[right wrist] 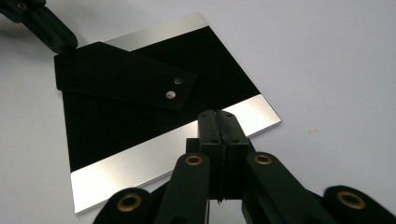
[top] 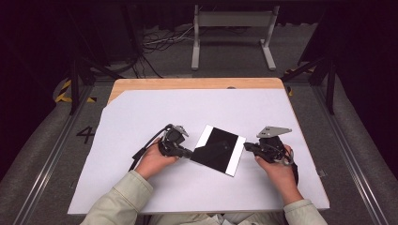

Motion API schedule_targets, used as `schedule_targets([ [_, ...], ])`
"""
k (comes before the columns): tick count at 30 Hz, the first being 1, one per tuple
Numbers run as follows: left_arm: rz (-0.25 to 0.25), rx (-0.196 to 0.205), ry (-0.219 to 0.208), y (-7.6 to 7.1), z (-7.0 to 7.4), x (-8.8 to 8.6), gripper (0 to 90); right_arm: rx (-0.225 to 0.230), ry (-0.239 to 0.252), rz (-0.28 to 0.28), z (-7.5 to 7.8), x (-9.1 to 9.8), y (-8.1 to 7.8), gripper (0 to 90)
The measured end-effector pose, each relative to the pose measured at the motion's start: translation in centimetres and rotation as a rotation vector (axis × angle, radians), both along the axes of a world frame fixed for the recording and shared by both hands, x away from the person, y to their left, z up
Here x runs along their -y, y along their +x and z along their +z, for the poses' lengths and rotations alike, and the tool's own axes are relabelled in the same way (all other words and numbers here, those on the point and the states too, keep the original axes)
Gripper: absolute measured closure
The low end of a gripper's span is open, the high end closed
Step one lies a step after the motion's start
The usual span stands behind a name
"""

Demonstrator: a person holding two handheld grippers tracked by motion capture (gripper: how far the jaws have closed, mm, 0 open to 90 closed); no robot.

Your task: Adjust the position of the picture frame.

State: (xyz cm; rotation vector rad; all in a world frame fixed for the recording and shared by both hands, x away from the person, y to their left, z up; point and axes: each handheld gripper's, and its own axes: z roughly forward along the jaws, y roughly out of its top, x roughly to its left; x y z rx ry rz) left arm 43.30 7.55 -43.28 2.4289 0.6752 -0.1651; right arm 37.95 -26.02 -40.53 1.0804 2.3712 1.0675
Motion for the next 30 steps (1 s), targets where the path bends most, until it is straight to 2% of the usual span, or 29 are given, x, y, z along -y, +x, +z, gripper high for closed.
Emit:
schedule_targets([
  [6,-0.057,-0.007,-0.006,-0.8,0.2,0.9,90.0,-0.017,0.002,-0.024,-0.1,0.5,0.2,90.0],
  [18,-0.134,-0.028,-0.022,-1.5,0.1,1.9,90.0,-0.053,-0.003,-0.027,-0.3,0.5,0.3,90.0],
  [24,-0.158,-0.051,-0.052,-1.9,-0.2,2.7,90.0,-0.060,-0.003,-0.030,-0.4,0.6,0.4,90.0],
  [25,-0.160,-0.068,-0.080,-2.0,-0.4,3.1,90.0,-0.061,-0.004,-0.031,-0.4,0.6,0.4,90.0],
  [26,-0.159,-0.070,-0.084,-2.2,-0.5,3.4,90.0,-0.062,-0.005,-0.031,-0.4,0.6,0.4,89.9],
  [30,-0.180,-0.049,-0.083,-2.5,-0.5,4.2,90.0,-0.066,-0.008,-0.033,-0.5,0.6,0.5,89.9],
])
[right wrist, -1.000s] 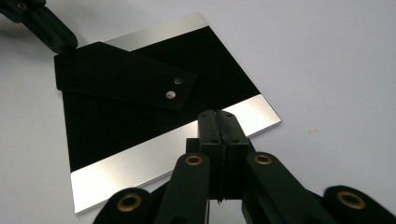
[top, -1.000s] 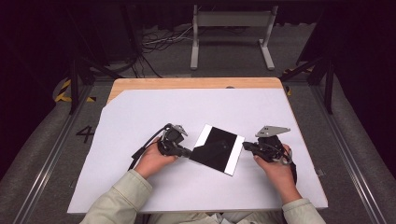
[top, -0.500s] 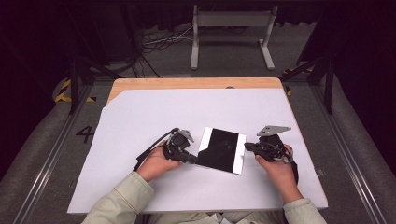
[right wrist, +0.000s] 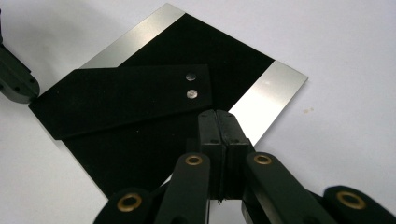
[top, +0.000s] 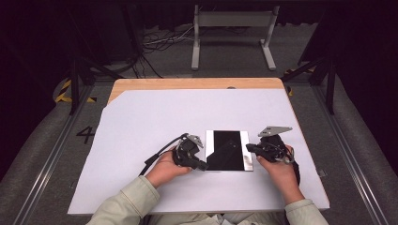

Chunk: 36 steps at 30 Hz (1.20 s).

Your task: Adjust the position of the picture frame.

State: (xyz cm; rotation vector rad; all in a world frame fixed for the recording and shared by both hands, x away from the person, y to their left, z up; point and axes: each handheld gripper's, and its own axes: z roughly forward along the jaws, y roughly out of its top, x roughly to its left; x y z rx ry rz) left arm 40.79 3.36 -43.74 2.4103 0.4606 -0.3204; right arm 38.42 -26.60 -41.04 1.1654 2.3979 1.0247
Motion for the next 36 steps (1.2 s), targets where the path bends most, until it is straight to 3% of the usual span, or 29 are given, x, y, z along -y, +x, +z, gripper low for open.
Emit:
schedule_targets([
  [16,0.009,0.033,-0.026,-1.1,-0.2,2.9,90.0,0.000,-0.004,0.013,0.1,-0.7,-0.1,90.0],
  [22,0.014,0.033,-0.031,-1.2,-0.1,3.1,90.0,0.004,-0.003,0.033,0.3,-1.3,-0.2,90.0],
  [24,0.022,0.037,-0.040,-1.2,0.0,2.9,90.0,0.003,0.000,0.041,0.4,-1.6,-0.2,90.0],
  [27,0.040,0.077,-0.026,-1.2,0.4,2.2,90.0,0.008,0.003,0.066,0.6,-2.2,-0.1,90.0],
  [36,0.157,0.086,-0.062,-0.6,1.1,-0.9,90.0,0.007,-0.002,0.148,0.8,-4.7,0.0,90.0],
])
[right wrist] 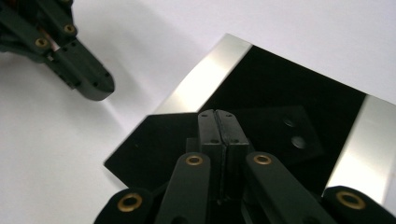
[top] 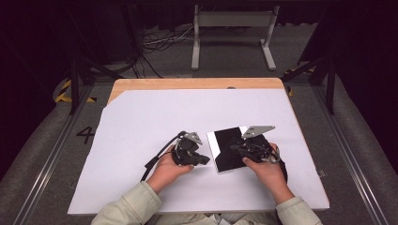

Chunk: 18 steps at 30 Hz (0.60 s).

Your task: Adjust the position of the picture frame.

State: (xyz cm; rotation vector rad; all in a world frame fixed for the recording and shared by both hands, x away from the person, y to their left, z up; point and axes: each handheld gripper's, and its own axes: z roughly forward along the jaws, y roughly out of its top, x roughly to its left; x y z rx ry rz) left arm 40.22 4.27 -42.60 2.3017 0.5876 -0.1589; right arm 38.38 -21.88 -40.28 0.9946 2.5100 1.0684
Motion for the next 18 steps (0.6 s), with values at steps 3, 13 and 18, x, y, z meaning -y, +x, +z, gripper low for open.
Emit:
schedule_targets([
  [3,0.026,0.007,-0.002,0.1,0.0,-0.7,90.0,-0.002,-0.004,0.030,-0.1,-1.1,0.0,90.0],
  [13,0.083,0.014,-0.007,0.4,0.0,-2.3,90.0,-0.022,-0.014,0.107,-0.7,-4.3,0.4,90.0],
  [18,0.112,0.012,-0.012,0.5,0.0,-2.7,90.0,-0.032,-0.034,0.133,-1.2,-5.7,0.6,90.0],
])
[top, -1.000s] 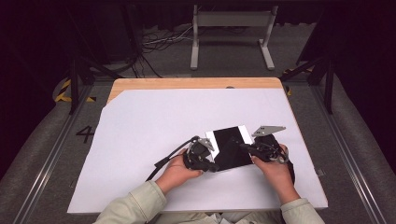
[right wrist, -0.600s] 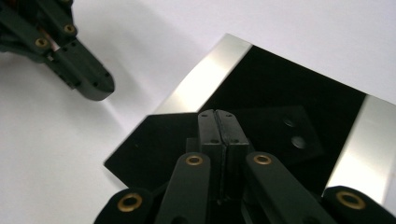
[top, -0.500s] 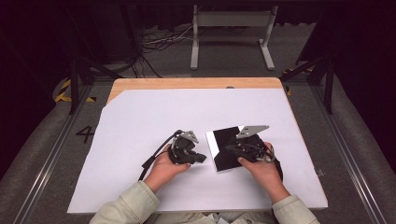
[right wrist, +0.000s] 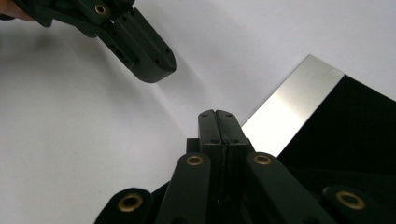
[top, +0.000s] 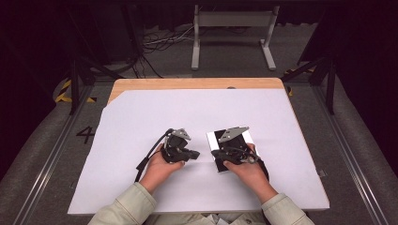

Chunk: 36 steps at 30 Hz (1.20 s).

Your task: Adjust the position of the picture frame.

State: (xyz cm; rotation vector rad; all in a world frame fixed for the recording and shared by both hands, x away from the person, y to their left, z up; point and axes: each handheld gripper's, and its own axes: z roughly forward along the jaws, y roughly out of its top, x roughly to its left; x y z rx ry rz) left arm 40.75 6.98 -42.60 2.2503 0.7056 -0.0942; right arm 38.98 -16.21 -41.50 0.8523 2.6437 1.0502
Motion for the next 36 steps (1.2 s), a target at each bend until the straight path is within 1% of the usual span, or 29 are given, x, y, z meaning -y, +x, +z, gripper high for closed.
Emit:
schedule_targets([
  [2,0.004,-0.001,-0.001,0.0,0.0,-0.1,90.0,-0.005,-0.002,0.003,-0.1,-0.2,0.1,90.0],
  [9,0.009,0.000,0.012,0.1,-0.2,-0.1,89.3,-0.021,-0.046,-0.007,-0.9,-0.8,0.8,90.0],
  [10,0.009,0.000,0.012,0.1,-0.2,-0.1,89.2,-0.021,-0.046,-0.007,-0.9,-0.8,0.8,90.0],
  [12,0.009,0.002,0.013,0.1,-0.2,-0.1,89.1,-0.026,-0.073,-0.010,-1.2,-1.0,0.9,90.0],
  [13,0.011,0.001,0.011,0.1,-0.2,-0.1,89.1,-0.030,-0.069,-0.013,-1.2,-1.0,0.9,90.0],
  [16,0.011,-0.004,0.009,0.1,-0.2,-0.1,88.8,-0.028,-0.095,-0.015,-1.0,-0.8,1.0,90.0],
  [19,0.006,-0.007,0.011,0.1,-0.2,0.0,88.5,-0.044,-0.108,-0.010,-0.9,-0.6,1.0,90.0],
  [23,-0.001,-0.006,0.011,0.2,-0.3,0.1,88.3,-0.055,-0.145,0.006,-0.6,-0.7,0.7,90.0],
  [25,0.000,-0.007,0.009,0.4,-0.3,0.1,88.3,-0.072,-0.151,0.013,-0.5,-0.5,0.7,90.0],
  [27,0.003,-0.011,0.004,0.4,-0.4,0.1,88.3,-0.078,-0.152,0.014,-0.5,-0.4,0.6,90.0],
  [31,0.001,-0.004,0.002,0.6,-0.2,0.2,88.3,-0.101,-0.182,0.027,-0.2,0.0,0.1,90.0],
  [35,0.017,0.002,-0.004,0.9,-0.1,0.2,88.2,-0.127,-0.193,0.039,-0.1,0.8,-0.5,90.0],
  [36,0.029,0.003,-0.004,1.1,-0.1,0.2,88.1,-0.140,-0.203,0.042,0.0,1.2,-0.8,90.0],
])
